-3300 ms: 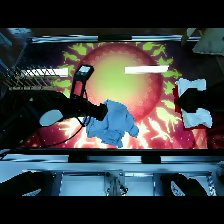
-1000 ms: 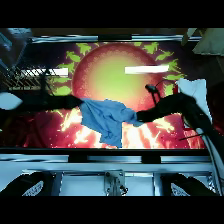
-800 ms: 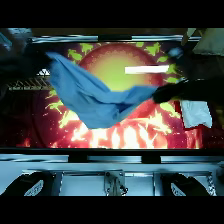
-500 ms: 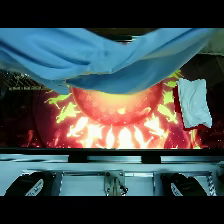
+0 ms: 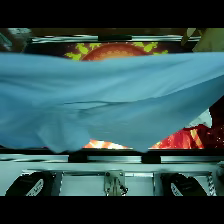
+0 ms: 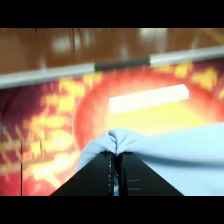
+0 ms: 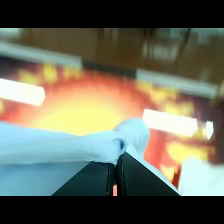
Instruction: Fold the shirts.
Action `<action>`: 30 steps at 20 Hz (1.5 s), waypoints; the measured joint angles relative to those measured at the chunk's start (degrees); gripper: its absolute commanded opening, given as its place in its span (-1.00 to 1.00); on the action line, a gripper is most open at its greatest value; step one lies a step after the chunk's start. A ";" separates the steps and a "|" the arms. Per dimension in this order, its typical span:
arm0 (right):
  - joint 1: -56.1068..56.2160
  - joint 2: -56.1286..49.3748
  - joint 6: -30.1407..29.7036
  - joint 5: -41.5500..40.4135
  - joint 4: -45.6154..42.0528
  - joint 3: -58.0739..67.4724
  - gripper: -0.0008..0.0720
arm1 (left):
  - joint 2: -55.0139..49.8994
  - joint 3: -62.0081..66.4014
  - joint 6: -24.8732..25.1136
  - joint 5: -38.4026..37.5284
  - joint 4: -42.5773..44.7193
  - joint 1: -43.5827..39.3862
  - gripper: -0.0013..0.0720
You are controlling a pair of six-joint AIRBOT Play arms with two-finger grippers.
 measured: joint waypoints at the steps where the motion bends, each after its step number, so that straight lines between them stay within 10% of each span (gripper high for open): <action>1: 0.00 -1.22 0.24 -2.75 -0.85 -1.33 -0.74 | 0.26 -3.39 -0.48 -1.81 0.46 0.02 -0.88; 5: 0.02 -6.95 0.63 -4.15 -4.48 -13.79 -0.74 | 0.68 -20.68 -1.49 -2.82 1.92 0.04 -0.88; 16: 0.00 -39.82 19.08 35.43 -0.22 -28.89 -0.65 | -27.23 -38.16 -6.19 26.38 -0.22 0.09 -0.86; 17: 0.00 -42.01 20.02 36.22 1.90 -29.03 -0.10 | -30.21 -38.34 -6.34 27.06 -1.88 0.09 -0.32; 18: 0.00 -43.80 20.52 36.89 3.85 -29.14 0.57 | -32.50 -38.42 -6.38 27.21 -3.28 0.07 0.71; 19: 0.00 -44.87 20.79 37.22 5.18 -29.16 0.64 | -34.47 -38.47 -6.38 27.15 -4.42 0.13 1.00; 30: -14.56 -39.65 2.75 7.91 6.64 -32.33 0.64 | -38.34 -39.52 11.26 3.80 -9.11 20.33 0.96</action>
